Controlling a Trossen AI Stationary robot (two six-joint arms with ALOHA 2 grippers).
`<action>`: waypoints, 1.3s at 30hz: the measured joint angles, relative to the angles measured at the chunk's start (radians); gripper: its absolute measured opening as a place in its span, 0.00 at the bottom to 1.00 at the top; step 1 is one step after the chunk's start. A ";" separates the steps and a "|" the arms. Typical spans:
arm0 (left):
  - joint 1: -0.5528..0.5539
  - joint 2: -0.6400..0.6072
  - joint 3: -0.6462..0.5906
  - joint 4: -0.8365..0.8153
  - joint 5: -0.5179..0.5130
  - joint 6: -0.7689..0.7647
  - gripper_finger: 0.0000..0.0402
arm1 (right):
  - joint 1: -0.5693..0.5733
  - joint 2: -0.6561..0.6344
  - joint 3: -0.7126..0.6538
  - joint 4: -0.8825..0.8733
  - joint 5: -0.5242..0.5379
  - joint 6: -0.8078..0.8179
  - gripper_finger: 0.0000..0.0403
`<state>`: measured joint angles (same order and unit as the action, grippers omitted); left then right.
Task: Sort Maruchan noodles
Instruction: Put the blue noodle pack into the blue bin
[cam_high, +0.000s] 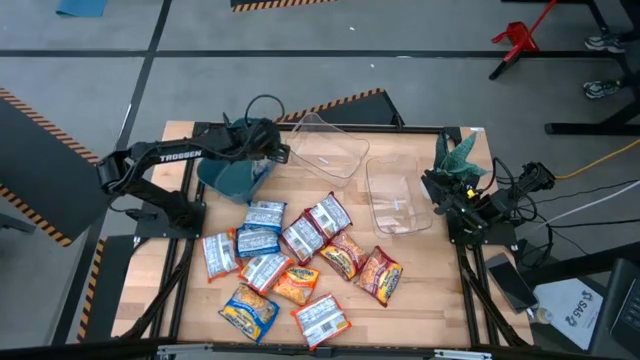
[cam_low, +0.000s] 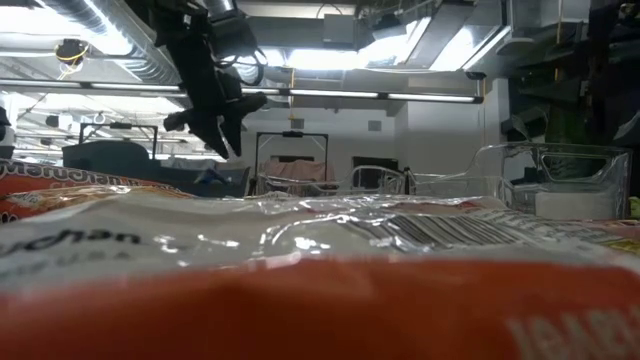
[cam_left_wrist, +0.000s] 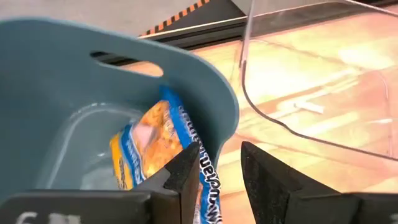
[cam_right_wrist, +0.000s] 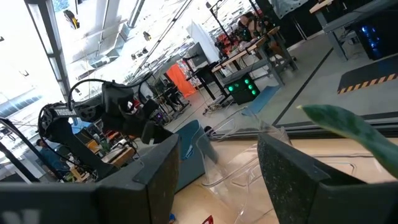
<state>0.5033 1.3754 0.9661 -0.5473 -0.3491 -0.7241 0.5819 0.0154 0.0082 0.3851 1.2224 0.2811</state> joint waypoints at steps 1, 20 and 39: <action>0.001 0.000 0.000 -0.001 0.000 -0.003 0.28 | 0.000 0.000 0.000 0.000 0.000 0.000 0.51; 0.087 0.000 -0.125 0.105 0.202 0.083 0.27 | 0.000 0.000 0.000 -0.019 0.000 0.002 0.51; 0.087 -0.001 -0.210 0.063 0.083 0.048 0.27 | 0.000 0.000 0.000 -0.020 0.002 0.003 0.51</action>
<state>0.5907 1.3748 0.7562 -0.4839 -0.2658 -0.6756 0.5819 0.0151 0.0082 0.3653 1.2240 0.2843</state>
